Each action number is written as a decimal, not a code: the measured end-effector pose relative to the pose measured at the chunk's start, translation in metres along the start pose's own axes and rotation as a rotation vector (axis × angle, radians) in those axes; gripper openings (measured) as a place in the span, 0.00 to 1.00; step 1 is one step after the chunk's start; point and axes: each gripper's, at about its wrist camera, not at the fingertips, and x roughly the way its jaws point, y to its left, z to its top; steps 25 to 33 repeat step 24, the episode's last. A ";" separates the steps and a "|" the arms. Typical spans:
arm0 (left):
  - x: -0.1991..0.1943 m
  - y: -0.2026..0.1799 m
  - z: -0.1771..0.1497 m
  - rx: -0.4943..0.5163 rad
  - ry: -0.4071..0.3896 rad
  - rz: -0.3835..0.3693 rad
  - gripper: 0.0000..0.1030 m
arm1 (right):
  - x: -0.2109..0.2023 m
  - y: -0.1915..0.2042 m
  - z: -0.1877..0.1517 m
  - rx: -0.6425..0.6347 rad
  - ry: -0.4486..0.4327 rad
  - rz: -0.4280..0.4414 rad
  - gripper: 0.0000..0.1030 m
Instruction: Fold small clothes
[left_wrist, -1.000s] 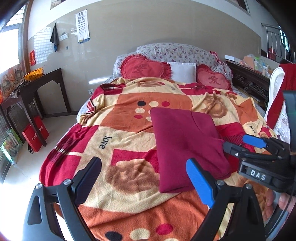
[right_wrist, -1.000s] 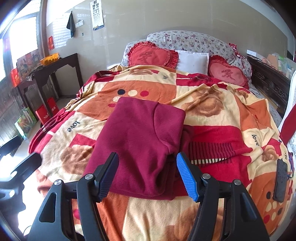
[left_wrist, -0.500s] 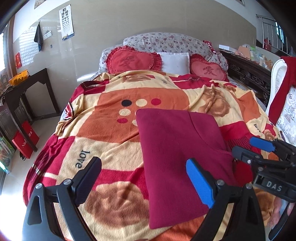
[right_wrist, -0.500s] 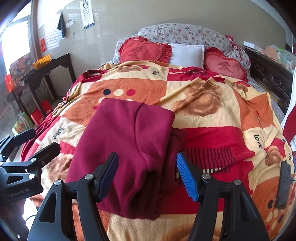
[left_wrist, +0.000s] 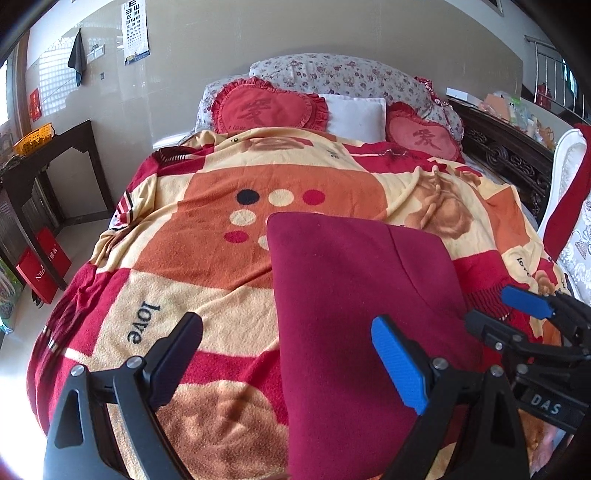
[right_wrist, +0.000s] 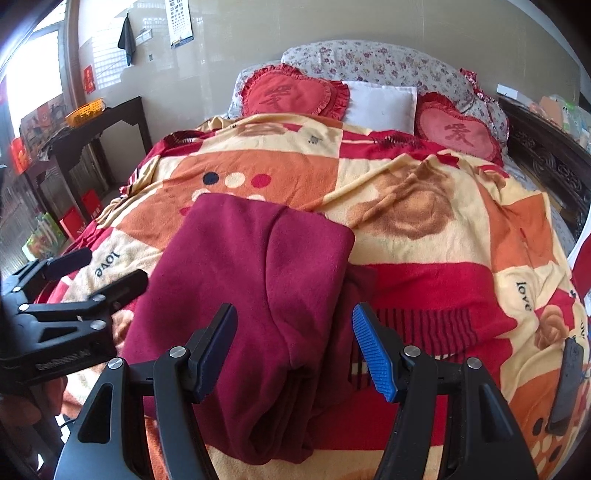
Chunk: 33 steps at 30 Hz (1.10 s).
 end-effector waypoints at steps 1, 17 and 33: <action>0.000 0.002 0.000 -0.005 0.007 -0.001 0.93 | 0.003 -0.001 -0.001 0.003 0.006 -0.002 0.45; 0.002 0.019 0.001 -0.039 0.013 -0.005 0.93 | 0.018 0.001 0.007 0.026 0.009 -0.005 0.45; 0.003 0.017 0.004 -0.014 -0.010 -0.038 0.93 | 0.024 -0.005 0.008 0.031 0.023 -0.003 0.45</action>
